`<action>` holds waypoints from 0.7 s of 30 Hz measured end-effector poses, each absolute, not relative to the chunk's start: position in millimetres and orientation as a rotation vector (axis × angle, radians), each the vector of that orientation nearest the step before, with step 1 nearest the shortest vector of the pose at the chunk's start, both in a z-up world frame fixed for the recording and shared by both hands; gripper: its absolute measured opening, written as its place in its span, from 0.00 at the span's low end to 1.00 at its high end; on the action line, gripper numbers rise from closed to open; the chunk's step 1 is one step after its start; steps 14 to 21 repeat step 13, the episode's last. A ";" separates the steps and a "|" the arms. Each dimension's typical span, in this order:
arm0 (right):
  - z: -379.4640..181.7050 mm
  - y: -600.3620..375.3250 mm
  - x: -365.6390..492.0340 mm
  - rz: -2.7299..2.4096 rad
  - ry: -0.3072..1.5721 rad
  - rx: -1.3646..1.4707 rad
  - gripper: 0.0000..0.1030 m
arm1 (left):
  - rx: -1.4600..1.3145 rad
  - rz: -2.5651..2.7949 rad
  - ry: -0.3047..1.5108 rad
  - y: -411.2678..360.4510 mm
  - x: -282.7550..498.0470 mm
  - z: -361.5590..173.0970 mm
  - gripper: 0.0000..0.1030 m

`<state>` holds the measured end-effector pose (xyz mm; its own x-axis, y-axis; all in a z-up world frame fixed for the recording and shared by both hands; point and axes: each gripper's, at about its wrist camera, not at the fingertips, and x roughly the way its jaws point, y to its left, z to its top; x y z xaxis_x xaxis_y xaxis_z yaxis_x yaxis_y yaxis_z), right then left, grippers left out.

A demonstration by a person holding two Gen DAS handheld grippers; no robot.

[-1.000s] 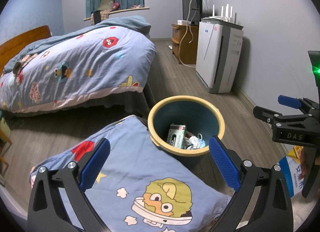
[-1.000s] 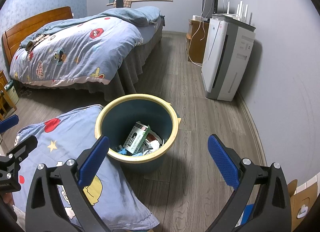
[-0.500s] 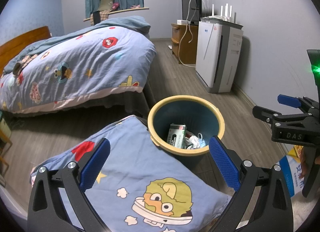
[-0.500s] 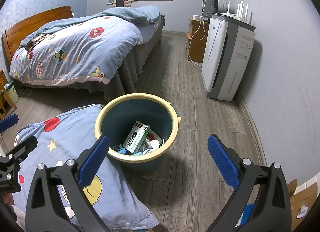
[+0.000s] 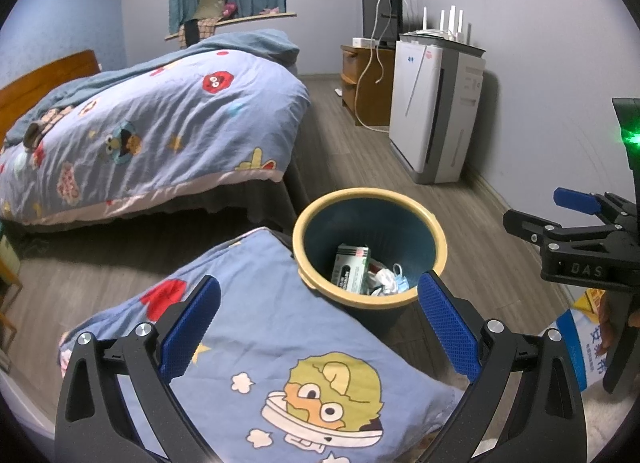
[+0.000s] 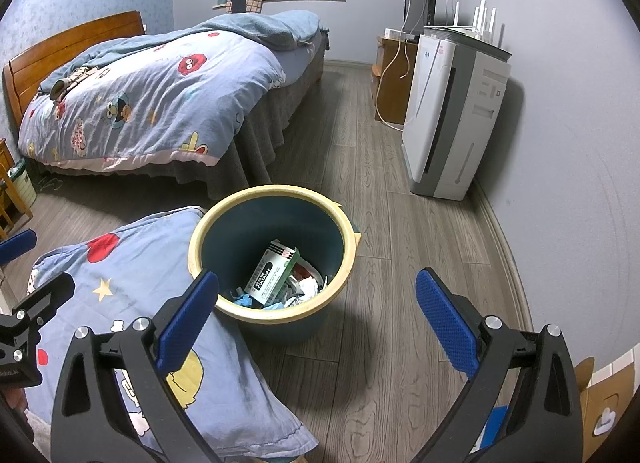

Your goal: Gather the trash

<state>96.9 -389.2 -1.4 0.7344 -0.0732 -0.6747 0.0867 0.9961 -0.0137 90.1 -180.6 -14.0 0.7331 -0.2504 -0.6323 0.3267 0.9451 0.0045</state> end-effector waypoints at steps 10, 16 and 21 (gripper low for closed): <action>-9.7 -392.5 92.5 -0.105 0.767 0.026 0.94 | 0.129 -0.342 0.694 -171.4 90.4 -13.1 0.95; -10.6 -394.1 98.4 -0.127 0.796 0.038 0.94 | 0.136 -0.335 0.695 -170.0 89.8 -12.4 0.95; -10.6 -394.1 98.4 -0.127 0.796 0.038 0.94 | 0.136 -0.335 0.695 -170.0 89.8 -12.4 0.95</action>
